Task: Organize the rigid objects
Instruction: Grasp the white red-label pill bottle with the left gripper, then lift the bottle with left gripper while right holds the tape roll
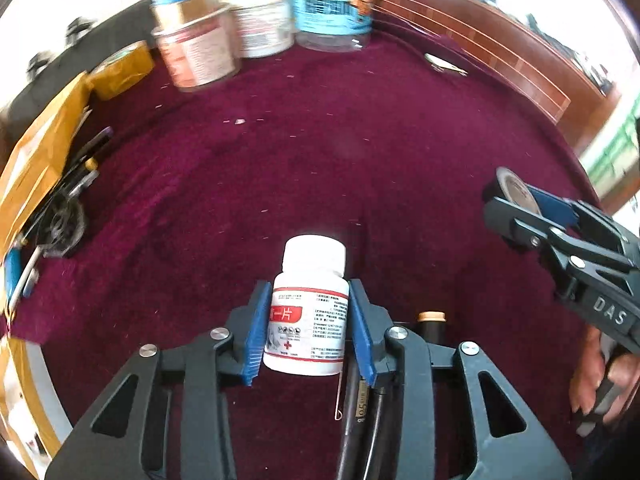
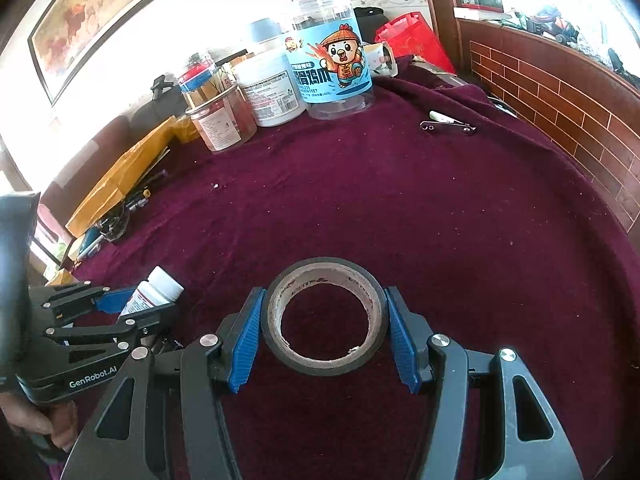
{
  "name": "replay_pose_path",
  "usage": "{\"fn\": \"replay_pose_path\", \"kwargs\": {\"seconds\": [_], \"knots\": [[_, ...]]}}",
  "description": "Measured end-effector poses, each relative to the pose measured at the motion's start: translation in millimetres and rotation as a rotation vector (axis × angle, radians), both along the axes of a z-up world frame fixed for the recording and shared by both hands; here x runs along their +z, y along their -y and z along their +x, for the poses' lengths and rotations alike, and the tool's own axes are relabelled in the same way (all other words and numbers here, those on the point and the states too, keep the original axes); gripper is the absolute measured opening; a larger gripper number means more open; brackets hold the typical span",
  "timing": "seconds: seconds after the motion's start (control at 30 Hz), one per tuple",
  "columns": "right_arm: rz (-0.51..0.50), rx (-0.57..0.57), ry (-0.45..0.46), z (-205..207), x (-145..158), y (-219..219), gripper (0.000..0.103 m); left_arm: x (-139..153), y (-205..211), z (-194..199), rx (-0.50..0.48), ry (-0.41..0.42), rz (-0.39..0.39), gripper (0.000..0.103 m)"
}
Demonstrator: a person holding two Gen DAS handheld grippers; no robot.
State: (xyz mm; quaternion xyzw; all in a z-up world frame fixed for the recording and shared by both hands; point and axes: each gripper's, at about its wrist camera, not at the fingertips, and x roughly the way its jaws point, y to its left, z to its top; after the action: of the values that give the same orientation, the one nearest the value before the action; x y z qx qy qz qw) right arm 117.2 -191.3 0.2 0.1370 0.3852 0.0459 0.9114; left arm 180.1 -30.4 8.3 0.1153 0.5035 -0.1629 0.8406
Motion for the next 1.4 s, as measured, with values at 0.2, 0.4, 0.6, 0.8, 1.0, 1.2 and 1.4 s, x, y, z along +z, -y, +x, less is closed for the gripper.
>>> {"fn": "replay_pose_path", "kwargs": {"seconds": [0.2, 0.4, 0.6, 0.8, 1.0, 1.2, 1.4], "knots": [[-0.006, 0.016, 0.011, -2, 2, -3, 0.052, 6, -19, -23, 0.093, 0.01, -0.075, 0.034], [-0.036, 0.056, 0.032, -5, 4, -16, 0.052, 20, -41, -64, 0.168, 0.076, -0.186, 0.034], [-0.093, 0.14, 0.085, -13, 10, -41, 0.052, 19, -61, -99, 0.236, 0.142, -0.241, 0.034], [-0.162, 0.242, 0.16, -27, 16, -71, 0.052, 8, -76, -130, 0.279, 0.2, -0.253, 0.034], [-0.199, 0.343, 0.213, -43, 15, -102, 0.052, 9, -88, -136, 0.303, 0.258, -0.288, 0.034], [-0.228, 0.356, 0.24, -52, 14, -113, 0.052, 10, -94, -136, 0.331, 0.302, -0.285, 0.034], [-0.208, 0.291, 0.234, -52, 18, -101, 0.052, 13, -88, -140, 0.312, 0.346, -0.251, 0.034]]}}
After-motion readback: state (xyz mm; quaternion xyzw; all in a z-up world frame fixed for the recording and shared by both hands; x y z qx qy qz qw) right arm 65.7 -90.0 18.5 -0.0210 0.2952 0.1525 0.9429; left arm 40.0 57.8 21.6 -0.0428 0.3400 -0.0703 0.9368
